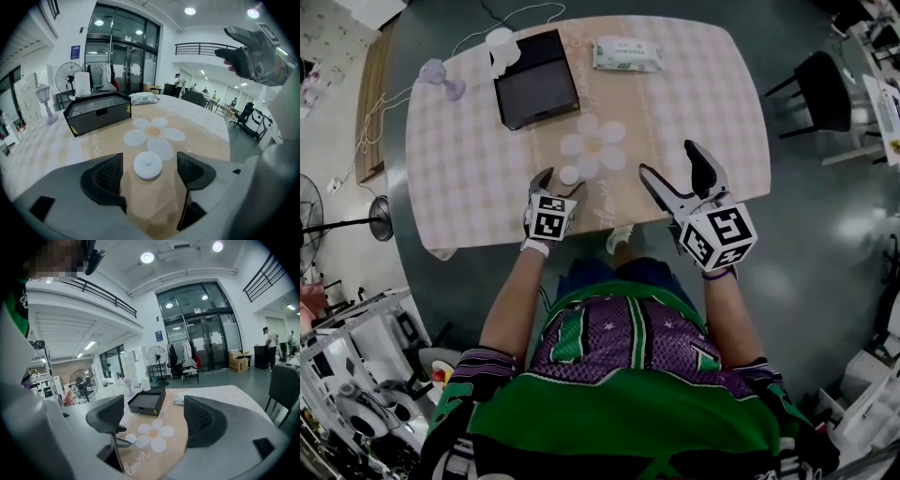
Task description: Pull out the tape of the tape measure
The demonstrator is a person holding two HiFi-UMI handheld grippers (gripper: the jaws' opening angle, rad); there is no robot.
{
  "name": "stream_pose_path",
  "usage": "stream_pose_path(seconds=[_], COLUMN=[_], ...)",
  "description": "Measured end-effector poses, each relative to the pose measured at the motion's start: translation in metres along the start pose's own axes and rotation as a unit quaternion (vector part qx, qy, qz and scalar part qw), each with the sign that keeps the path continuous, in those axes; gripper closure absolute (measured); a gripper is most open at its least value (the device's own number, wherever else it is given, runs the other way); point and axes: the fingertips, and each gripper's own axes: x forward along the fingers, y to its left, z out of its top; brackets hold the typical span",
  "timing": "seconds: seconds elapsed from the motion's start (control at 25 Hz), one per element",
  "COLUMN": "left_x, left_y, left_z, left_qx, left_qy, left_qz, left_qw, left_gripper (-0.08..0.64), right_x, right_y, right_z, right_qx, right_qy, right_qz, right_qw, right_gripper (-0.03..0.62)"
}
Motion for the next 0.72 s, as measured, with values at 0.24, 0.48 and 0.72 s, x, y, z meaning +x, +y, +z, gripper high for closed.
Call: stream_pose_path(seconds=[0.24,0.48,0.72], left_x=[0.019,0.028,0.032], left_y=[0.003,0.003,0.004], left_z=[-0.01,-0.007,-0.011], left_qx=[0.008,0.015,0.016], left_qy=[0.022,0.033,0.044], left_qz=[0.001,0.001,0.003], left_qw=[0.9997,0.9993,0.9989], left_gripper=[0.19,0.275,0.311], right_x=[0.0,-0.002,0.0], right_y=[-0.012,-0.021,-0.019], right_z=[-0.006,-0.012,-0.01], right_qx=[0.005,0.015,0.014], right_qy=[0.005,0.01,0.009], right_qz=[-0.003,-0.008,-0.005], right_qw=[1.0,1.0,1.0], right_gripper=[0.204,0.209,0.211])
